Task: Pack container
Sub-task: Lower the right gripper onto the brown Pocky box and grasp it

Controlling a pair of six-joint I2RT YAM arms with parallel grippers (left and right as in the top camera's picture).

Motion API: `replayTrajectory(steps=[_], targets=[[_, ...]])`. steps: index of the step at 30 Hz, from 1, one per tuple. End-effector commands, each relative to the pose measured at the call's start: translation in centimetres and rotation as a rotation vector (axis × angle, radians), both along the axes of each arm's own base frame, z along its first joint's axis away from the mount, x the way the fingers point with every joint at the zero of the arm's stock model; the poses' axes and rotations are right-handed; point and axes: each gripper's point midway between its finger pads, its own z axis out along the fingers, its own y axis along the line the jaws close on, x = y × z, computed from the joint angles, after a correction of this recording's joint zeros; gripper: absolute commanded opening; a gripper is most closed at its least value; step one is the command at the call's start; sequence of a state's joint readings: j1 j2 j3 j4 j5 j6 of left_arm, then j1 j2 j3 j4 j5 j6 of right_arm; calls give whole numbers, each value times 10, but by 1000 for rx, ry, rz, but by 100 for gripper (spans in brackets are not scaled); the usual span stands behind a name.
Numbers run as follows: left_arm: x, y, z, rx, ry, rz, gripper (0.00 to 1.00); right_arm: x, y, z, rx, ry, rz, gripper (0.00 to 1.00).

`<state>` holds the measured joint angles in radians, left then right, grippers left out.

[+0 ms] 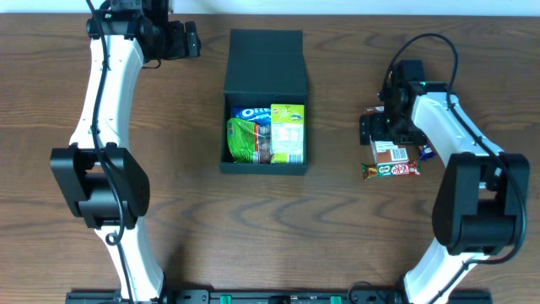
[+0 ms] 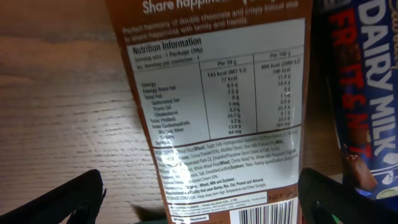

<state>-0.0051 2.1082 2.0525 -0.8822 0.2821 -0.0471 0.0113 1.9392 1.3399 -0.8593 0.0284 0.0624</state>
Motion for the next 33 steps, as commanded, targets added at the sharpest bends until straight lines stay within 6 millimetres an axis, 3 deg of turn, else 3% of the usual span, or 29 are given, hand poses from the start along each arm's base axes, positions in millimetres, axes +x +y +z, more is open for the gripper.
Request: replayTrajectory(steps=[1,33], targets=[[-2,-1,8,10,-19,-17,95,3,-14,2,-26,-21,-13,99],[-2,-1,8,10,-19,-16,95,17,-11,-21,-1,-38,24,99]])
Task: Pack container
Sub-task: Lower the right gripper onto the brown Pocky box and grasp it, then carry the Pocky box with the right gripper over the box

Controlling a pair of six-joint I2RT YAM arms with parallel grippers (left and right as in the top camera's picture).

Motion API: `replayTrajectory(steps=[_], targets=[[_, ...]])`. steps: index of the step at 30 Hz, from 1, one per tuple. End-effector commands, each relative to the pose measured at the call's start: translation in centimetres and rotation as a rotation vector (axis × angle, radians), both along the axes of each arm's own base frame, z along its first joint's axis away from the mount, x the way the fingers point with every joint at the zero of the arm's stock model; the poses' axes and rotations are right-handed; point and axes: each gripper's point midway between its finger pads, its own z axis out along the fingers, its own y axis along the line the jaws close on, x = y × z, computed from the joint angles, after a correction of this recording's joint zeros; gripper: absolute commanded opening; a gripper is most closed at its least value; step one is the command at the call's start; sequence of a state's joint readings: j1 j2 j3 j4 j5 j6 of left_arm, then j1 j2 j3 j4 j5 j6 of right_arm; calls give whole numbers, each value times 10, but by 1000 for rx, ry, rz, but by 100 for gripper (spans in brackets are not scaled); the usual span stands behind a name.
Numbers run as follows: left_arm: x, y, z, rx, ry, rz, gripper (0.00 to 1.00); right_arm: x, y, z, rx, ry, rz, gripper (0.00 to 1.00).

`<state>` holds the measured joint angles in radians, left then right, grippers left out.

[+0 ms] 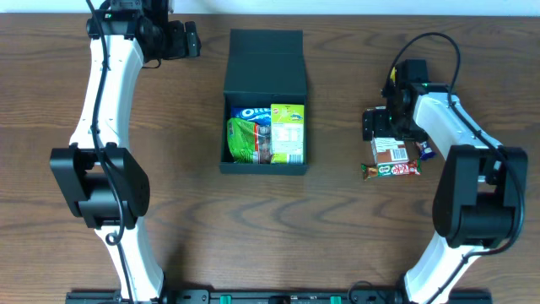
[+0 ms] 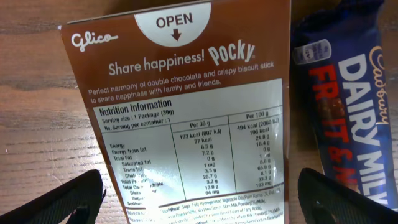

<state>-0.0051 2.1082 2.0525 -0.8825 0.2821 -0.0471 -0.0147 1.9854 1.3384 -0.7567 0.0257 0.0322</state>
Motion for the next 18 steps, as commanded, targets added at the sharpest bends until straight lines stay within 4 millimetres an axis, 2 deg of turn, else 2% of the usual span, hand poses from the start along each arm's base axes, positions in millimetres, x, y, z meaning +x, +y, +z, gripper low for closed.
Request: replayTrajectory(steps=[1,9,14,18], targets=[[-2,-1,8,10,-19,-16,95,-2,-1,-7,0,13,21,99],[-2,-1,8,9,-19,-17,95,-1,-1,-10,-3,14,39,99],[-2,-1,8,9,-18,-17,95,-2,-1,-15,-4,28,49,96],[-3,-1,8,9,-16,-17,95,-3,-1,-15,-7,30,64,88]])
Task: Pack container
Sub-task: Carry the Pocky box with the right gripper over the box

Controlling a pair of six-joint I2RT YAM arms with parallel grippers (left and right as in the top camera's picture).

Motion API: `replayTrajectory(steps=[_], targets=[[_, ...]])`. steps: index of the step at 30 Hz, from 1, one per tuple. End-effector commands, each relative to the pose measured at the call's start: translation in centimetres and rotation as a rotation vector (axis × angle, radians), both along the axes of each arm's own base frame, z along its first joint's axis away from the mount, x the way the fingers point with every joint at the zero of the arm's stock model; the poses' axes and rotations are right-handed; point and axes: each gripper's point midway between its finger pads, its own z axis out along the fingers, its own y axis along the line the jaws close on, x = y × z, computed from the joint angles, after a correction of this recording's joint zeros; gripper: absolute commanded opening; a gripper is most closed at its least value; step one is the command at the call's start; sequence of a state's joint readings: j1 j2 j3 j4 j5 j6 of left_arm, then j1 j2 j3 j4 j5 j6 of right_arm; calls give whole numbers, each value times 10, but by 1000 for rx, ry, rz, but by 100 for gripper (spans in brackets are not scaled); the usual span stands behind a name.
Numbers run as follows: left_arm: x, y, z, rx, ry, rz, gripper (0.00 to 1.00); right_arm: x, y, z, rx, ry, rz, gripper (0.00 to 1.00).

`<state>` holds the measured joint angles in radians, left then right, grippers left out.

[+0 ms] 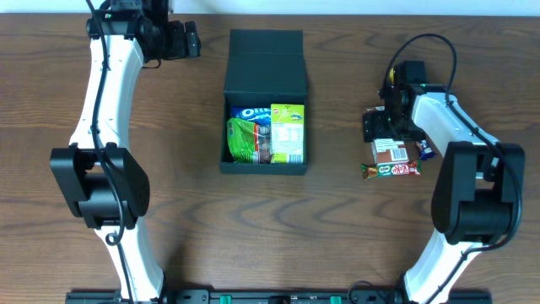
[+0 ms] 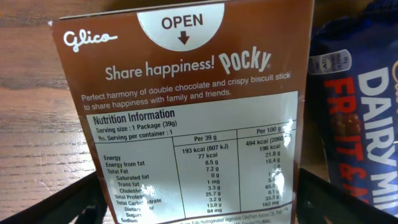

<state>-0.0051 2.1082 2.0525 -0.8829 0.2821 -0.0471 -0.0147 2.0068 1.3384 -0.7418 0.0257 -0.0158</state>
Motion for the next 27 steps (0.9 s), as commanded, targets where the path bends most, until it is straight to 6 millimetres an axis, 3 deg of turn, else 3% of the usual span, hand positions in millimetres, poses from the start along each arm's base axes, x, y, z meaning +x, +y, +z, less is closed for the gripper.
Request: replayTrajectory(steps=[1,10,15,20,27], targets=[[-3,-1,8,9,-16,-17,95,-4,-1,-8,0,22,23,82],[-3,-2,8,9,-15,-17,95,-4,0,-7,7,24,3,74],[-3,-2,8,9,-15,-17,96,5,6,1,45,-3,-6,73],[-4,-2,7,9,-12,-17,95,24,15,20,99,-53,-13,70],[-4,-1,7,10,-8,-18,95,51,32,70,129,-118,-26,66]])
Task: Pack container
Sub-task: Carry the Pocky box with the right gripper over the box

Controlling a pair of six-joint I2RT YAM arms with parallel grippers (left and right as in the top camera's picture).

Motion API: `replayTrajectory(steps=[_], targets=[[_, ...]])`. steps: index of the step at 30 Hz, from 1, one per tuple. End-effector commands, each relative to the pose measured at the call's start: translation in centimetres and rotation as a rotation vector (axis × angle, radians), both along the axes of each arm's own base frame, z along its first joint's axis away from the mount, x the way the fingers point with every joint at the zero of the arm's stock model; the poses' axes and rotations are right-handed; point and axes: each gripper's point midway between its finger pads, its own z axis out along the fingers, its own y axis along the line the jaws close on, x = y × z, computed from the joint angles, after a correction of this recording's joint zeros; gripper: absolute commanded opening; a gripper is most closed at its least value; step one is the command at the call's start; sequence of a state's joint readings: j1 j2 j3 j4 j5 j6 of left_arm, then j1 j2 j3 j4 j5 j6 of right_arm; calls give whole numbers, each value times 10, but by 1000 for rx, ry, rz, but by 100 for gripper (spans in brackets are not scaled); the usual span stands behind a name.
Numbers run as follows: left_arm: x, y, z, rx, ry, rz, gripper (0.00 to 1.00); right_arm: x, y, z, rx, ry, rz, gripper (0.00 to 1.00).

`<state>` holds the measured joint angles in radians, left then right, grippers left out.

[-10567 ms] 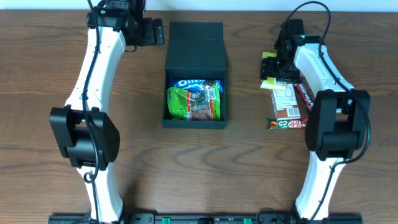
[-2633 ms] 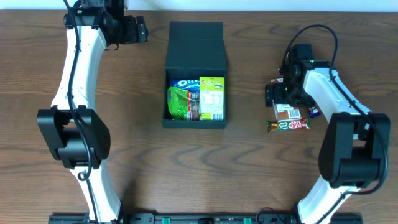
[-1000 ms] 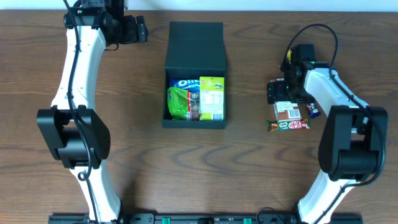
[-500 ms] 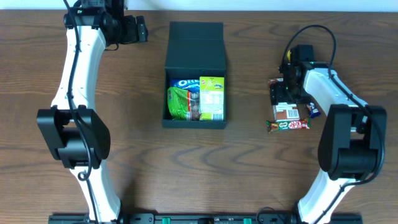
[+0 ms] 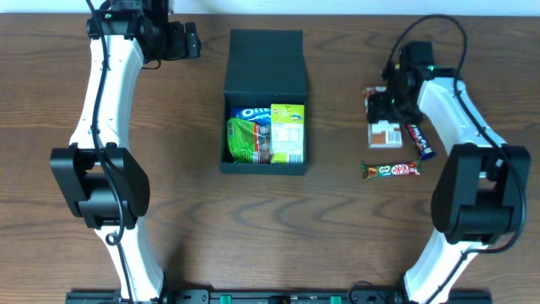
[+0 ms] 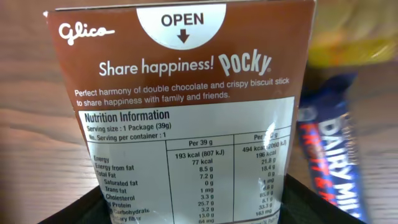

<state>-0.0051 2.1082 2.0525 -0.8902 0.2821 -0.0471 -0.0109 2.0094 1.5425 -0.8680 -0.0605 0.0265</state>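
Note:
The brown Pocky box is gripped at its lower end by my right gripper, and its black fingers press both sides. From overhead the Pocky box hangs under the right gripper, right of the dark container. The container lies open with its lid folded back and holds an Oreo pack, a green bag and a yellow-green packet. My left gripper is at the far left corner, away from everything.
A blue Dairy Milk bar lies just right of the held box, also seen as the Dairy Milk bar. A green wrapped bar lies nearer the front. Bare wood lies between the container and these snacks.
My right gripper's fingers stood apart on either side of the Pocky box lying by the green bar. Now they are shut on it, and the box is farther back, away from that bar.
My right gripper was open low over the barcode end of the Pocky box. Then the whole label showed between its spread fingers, which were then closer in. Now it holds the box, moved toward the back of the table. The left arm stayed still.

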Motion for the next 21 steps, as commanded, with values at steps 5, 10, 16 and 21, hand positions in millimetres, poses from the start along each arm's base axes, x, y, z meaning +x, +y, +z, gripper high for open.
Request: replayTrajectory(steps=[5,10,16,21], targets=[[-3,0,7,16,-16,-13,95,29,48,51,63,-90,15,66],[-3,7,6,51,-12,7,96,29,107,71,128,-117,60,66],[-4,10,5,68,-7,9,95,10,165,71,163,-92,120,66],[-4,13,4,88,-4,13,95,-6,202,71,180,-77,155,66]])
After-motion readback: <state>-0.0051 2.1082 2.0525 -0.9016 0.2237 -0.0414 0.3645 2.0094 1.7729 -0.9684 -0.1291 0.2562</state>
